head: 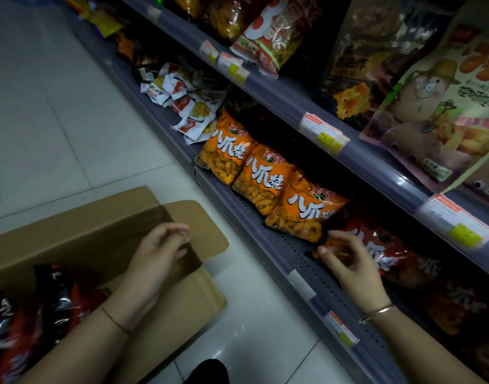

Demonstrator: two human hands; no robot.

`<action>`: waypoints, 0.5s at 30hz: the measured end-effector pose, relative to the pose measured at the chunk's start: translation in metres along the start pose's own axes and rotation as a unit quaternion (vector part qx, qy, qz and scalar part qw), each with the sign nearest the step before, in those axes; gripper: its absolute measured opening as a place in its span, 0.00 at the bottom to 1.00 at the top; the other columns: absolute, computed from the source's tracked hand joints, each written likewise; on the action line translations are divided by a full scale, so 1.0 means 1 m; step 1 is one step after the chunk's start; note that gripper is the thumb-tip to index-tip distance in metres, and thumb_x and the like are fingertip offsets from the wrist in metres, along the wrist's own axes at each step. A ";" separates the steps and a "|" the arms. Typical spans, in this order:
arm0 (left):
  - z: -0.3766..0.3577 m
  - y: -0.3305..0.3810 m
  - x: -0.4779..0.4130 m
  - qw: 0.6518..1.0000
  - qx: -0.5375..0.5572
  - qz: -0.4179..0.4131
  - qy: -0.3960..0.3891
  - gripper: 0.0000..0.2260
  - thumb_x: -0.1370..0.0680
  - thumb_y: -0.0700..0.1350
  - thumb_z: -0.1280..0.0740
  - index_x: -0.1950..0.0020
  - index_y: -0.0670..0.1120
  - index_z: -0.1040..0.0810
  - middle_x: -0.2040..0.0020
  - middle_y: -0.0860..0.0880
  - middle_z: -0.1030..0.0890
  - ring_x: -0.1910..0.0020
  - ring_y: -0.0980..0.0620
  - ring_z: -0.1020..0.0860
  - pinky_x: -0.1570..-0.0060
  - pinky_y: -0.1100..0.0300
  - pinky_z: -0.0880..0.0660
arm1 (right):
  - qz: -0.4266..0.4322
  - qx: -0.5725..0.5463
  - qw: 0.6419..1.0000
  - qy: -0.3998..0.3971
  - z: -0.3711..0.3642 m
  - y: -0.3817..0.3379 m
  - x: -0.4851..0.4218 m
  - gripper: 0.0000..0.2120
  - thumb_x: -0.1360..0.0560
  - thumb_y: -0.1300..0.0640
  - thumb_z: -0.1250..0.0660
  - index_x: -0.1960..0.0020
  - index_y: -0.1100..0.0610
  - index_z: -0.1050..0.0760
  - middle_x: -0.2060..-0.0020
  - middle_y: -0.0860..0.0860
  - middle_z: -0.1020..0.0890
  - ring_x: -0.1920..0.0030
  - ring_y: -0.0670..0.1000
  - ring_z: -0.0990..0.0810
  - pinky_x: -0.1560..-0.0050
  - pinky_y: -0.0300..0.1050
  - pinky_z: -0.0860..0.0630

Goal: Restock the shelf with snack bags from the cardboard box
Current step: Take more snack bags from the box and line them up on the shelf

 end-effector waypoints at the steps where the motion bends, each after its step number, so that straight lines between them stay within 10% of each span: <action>1: 0.004 0.001 0.001 1.000 -0.002 0.003 0.003 0.09 0.21 0.39 0.39 0.44 0.44 0.21 0.43 0.43 0.21 0.40 0.47 0.23 0.38 0.51 0.26 | 0.017 -0.004 0.999 -0.029 -0.014 -0.009 -0.004 0.16 0.30 0.59 0.29 0.48 0.43 0.28 0.50 0.54 0.22 0.53 0.47 0.21 0.55 0.29 0.25; 11: 0.092 0.026 0.043 0.989 -0.057 -0.024 0.137 0.08 0.23 0.38 0.34 0.44 0.43 0.21 0.49 0.48 0.18 0.44 0.47 0.20 0.38 0.51 0.25 | 0.104 -0.037 0.954 -0.278 -0.165 -0.106 -0.017 0.12 0.28 0.59 0.30 0.50 0.44 0.25 0.53 0.51 0.19 0.52 0.48 0.20 0.51 0.34 0.24; 15: 0.144 0.018 0.074 0.970 -0.104 -0.029 0.216 0.07 0.23 0.35 0.34 0.47 0.43 0.22 0.54 0.49 0.19 0.55 0.61 0.21 0.52 0.72 0.26 | 0.112 -0.054 0.923 -0.365 -0.221 -0.140 0.000 0.12 0.27 0.62 0.31 0.47 0.51 0.24 0.52 0.53 0.20 0.53 0.48 0.21 0.54 0.29 0.26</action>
Point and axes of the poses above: each hand's wrist, its own x-axis away from the middle knuckle, its own z-axis out of the back of the hand, y = z × x, the point moved 1 cm from there along -x, towards the middle knuckle
